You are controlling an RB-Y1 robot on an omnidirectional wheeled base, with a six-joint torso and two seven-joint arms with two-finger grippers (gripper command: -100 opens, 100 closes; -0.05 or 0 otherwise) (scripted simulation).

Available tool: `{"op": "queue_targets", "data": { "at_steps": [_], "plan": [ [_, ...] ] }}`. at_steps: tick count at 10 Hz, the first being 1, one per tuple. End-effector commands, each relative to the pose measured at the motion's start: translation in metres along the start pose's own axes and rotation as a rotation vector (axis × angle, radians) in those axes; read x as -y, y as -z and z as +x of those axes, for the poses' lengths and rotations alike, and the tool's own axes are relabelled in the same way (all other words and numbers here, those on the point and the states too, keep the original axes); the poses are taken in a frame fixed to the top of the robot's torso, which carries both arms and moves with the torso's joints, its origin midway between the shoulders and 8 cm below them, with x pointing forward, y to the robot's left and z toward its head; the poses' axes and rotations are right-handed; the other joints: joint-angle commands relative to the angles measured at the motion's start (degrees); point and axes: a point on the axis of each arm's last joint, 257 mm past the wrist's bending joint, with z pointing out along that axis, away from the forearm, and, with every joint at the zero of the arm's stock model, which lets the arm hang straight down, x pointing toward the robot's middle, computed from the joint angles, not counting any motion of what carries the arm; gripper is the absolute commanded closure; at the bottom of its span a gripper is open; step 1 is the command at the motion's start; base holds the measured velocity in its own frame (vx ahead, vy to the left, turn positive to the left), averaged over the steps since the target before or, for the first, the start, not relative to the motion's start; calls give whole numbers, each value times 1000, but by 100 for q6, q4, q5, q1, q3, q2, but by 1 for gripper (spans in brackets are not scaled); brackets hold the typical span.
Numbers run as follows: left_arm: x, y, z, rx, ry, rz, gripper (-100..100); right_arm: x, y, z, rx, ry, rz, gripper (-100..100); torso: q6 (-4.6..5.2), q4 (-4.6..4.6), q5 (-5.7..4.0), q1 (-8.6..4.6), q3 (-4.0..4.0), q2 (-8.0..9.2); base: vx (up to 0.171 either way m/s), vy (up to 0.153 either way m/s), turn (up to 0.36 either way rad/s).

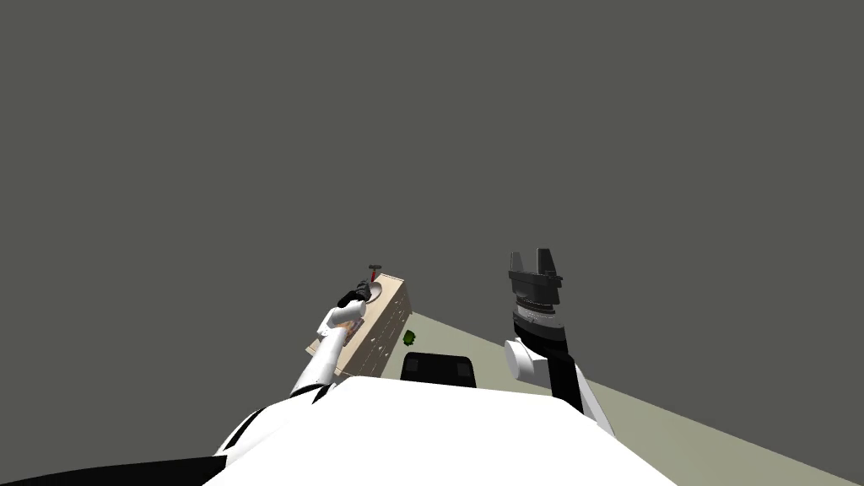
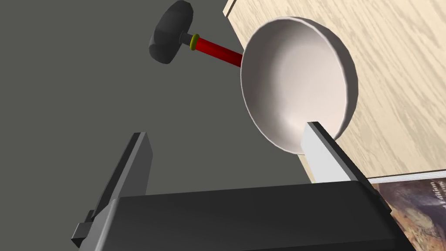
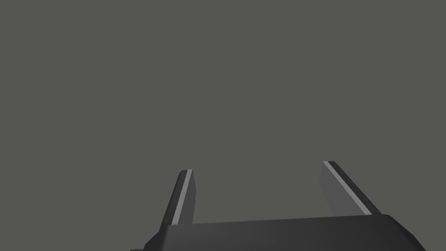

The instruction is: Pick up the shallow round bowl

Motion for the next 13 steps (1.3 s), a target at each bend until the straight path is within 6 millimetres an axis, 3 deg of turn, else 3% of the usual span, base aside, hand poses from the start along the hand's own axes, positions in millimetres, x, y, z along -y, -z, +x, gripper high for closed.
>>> {"op": "queue_targets", "data": {
  "at_steps": [1, 8, 13],
  "plan": [
    [-15, -6, -4, 15, 15, -64, -100, 0, 0, 0, 0, 0, 0, 0, 0, 0, 0, 0, 0, 0, 32, -21, 24],
    [-66, -20, -15, 56, 60, -268, -100, 0, 0, 0, 0, 0, 0, 0, 0, -1, 1, 5, -3, -6, 42, -10, 21],
    [-116, -17, -20, 84, 85, -430, -100, 0, 0, 0, 0, 0, 0, 0, 0, -2, 2, 11, -6, -10, 57, 8, 18]
  ]
}}
